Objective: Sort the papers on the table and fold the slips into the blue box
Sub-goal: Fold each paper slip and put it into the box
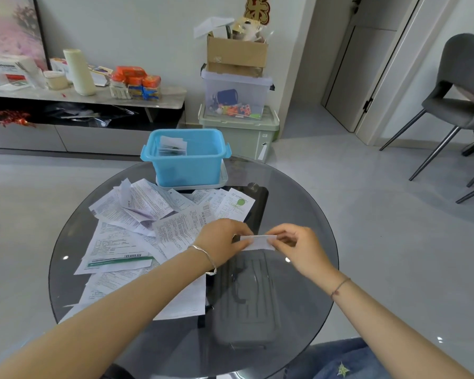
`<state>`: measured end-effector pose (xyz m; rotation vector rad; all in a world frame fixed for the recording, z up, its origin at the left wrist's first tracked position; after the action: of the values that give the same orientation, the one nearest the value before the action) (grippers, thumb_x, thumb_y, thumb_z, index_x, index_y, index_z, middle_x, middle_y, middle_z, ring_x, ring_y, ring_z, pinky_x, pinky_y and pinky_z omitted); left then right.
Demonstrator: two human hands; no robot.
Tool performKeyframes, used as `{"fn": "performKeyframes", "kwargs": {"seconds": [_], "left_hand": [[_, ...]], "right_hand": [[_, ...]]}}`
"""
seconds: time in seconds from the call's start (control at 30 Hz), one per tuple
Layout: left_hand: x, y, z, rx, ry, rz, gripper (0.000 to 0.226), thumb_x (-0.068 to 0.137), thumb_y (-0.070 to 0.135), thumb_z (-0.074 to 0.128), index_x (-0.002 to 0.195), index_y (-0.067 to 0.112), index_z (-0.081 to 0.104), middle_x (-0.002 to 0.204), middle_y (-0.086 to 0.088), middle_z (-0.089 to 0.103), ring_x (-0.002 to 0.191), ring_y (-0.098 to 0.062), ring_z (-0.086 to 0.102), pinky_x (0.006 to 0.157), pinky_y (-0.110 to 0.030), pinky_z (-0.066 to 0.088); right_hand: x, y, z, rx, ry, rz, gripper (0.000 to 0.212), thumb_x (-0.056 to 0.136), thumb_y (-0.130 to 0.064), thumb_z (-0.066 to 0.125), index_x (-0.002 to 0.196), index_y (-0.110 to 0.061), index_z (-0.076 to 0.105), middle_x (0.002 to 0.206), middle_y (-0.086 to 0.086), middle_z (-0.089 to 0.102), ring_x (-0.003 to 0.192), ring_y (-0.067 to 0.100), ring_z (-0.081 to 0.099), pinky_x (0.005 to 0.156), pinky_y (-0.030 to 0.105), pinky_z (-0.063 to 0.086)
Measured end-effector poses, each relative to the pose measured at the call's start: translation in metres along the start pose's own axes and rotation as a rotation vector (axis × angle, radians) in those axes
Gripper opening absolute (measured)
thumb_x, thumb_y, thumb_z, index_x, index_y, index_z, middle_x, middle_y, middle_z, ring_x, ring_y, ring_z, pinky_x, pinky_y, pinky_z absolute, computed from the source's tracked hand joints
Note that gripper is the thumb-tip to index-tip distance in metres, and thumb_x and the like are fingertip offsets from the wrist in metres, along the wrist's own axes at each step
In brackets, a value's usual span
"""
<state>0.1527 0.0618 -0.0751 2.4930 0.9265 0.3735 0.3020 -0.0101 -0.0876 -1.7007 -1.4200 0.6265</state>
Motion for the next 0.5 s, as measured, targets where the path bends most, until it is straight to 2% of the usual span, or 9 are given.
{"fn": "performKeyframes", "kwargs": {"seconds": [0.1, 0.2, 0.3, 0.37, 0.43, 0.5], "left_hand": [[0.005, -0.019, -0.018, -0.321, 0.124, -0.12, 0.01, 0.086, 0.029, 0.069, 0.088, 0.02, 0.075, 0.075, 0.013, 0.067, 0.069, 0.007, 0.058, 0.071, -0.013, 0.045], [0.004, -0.042, -0.037, -0.598, 0.197, -0.267, 0.006, 0.08, 0.022, 0.076, 0.082, 0.017, 0.075, 0.063, 0.013, 0.066, 0.057, 0.007, 0.057, 0.064, -0.008, 0.046], [0.008, -0.06, -0.061, -0.713, 0.241, -0.334, 0.006, 0.079, 0.023, 0.076, 0.076, 0.019, 0.072, 0.065, 0.008, 0.068, 0.06, -0.001, 0.06, 0.062, -0.011, 0.049], [0.011, -0.074, -0.084, -0.718, 0.299, -0.37, 0.01, 0.08, 0.023, 0.075, 0.081, 0.014, 0.072, 0.073, 0.003, 0.07, 0.066, -0.006, 0.062, 0.061, -0.01, 0.05], [0.016, -0.09, -0.105, -0.716, 0.361, -0.394, 0.014, 0.08, 0.023, 0.075, 0.085, 0.01, 0.072, 0.083, -0.004, 0.071, 0.072, -0.011, 0.064, 0.068, -0.015, 0.053], [0.022, -0.108, -0.128, -0.702, 0.423, -0.402, 0.017, 0.081, 0.022, 0.074, 0.091, 0.008, 0.071, 0.086, -0.005, 0.071, 0.071, -0.01, 0.065, 0.066, -0.014, 0.053]], "right_hand": [[0.008, -0.011, -0.002, 0.281, 0.079, 0.12, 0.008, 0.082, -0.004, 0.071, 0.085, -0.011, 0.072, 0.079, 0.005, 0.073, 0.066, 0.009, 0.065, 0.068, 0.017, 0.052], [0.019, -0.024, 0.006, 0.45, 0.094, 0.204, 0.008, 0.082, -0.003, 0.071, 0.089, -0.005, 0.069, 0.072, 0.005, 0.072, 0.06, 0.009, 0.066, 0.06, 0.017, 0.053], [0.042, -0.044, 0.019, 0.51, 0.082, 0.237, 0.007, 0.082, -0.004, 0.071, 0.088, -0.008, 0.068, 0.073, 0.004, 0.071, 0.062, 0.012, 0.069, 0.06, 0.017, 0.054], [0.065, -0.058, 0.031, 0.538, 0.065, 0.249, 0.006, 0.083, -0.006, 0.071, 0.087, -0.008, 0.068, 0.073, 0.005, 0.071, 0.064, 0.013, 0.069, 0.062, 0.018, 0.055], [0.089, -0.073, 0.042, 0.56, 0.036, 0.259, 0.004, 0.083, -0.007, 0.071, 0.086, -0.01, 0.069, 0.073, 0.004, 0.071, 0.064, 0.012, 0.069, 0.063, 0.017, 0.055], [0.116, -0.09, 0.055, 0.578, -0.006, 0.249, 0.005, 0.084, -0.008, 0.071, 0.087, -0.011, 0.069, 0.074, 0.003, 0.07, 0.064, 0.009, 0.068, 0.065, 0.017, 0.056]]}}
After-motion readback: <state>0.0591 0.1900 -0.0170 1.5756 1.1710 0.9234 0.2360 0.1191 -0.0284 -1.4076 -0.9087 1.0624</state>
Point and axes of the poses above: each hand's wrist, its own x-axis towards the middle knuckle, its own z-axis out of the palm, y = z × x, the point moved 7 cm from there along x, towards the middle knuckle
